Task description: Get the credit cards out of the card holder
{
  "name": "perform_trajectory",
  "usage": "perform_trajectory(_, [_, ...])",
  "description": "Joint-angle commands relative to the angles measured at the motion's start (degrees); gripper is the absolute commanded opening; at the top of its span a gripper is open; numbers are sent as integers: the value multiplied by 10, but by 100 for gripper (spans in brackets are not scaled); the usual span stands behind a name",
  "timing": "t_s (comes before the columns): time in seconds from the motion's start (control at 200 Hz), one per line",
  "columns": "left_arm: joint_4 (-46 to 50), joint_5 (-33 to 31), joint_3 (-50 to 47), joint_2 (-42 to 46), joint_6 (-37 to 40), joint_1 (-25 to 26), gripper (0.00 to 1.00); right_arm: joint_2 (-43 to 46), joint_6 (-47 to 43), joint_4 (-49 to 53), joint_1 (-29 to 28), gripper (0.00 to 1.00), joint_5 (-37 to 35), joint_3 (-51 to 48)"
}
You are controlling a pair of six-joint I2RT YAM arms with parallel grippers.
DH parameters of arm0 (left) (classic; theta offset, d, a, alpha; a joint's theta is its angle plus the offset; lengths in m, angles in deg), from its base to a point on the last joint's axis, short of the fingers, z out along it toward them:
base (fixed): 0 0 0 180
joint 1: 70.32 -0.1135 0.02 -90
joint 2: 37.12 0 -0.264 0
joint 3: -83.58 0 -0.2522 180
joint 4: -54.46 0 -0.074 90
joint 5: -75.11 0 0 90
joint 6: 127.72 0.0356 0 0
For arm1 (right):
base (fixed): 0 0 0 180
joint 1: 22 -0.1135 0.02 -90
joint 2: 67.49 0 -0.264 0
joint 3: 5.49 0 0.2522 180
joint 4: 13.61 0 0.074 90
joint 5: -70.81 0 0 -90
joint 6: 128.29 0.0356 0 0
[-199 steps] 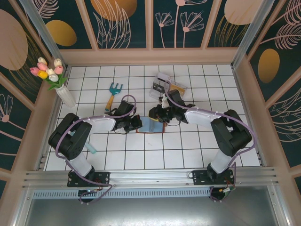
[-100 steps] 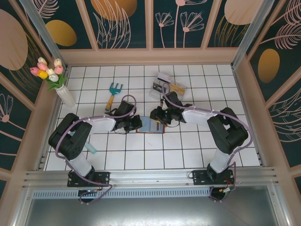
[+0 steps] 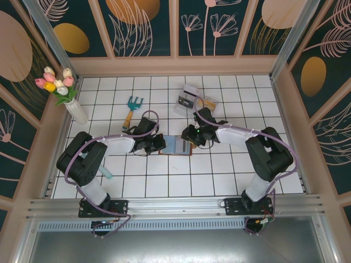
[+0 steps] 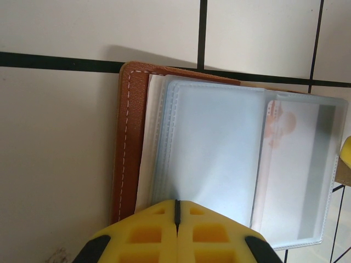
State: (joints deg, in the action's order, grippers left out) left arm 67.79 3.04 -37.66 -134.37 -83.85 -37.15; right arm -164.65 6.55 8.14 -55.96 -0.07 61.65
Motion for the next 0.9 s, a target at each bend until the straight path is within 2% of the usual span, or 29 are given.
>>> perform_trajectory(0.0, [27,-18,-8,1,10,1,0,-8,-15,14,-2,35,2,3])
perform_trajectory(0.225, [27,-18,-7,-1,10,1,0,-13,-19,32,-4,37,-19,7])
perform_trajectory(0.41, [27,-18,-8,-2,10,1,0,-12,-20,25,-5,37,-9,8])
perform_trajectory(0.641, [28,-18,-10,0,10,1,0,-8,-21,12,-7,30,5,8])
perform_trajectory(0.896, [28,-19,-10,0,10,1,0,2,-21,26,-6,28,-9,11])
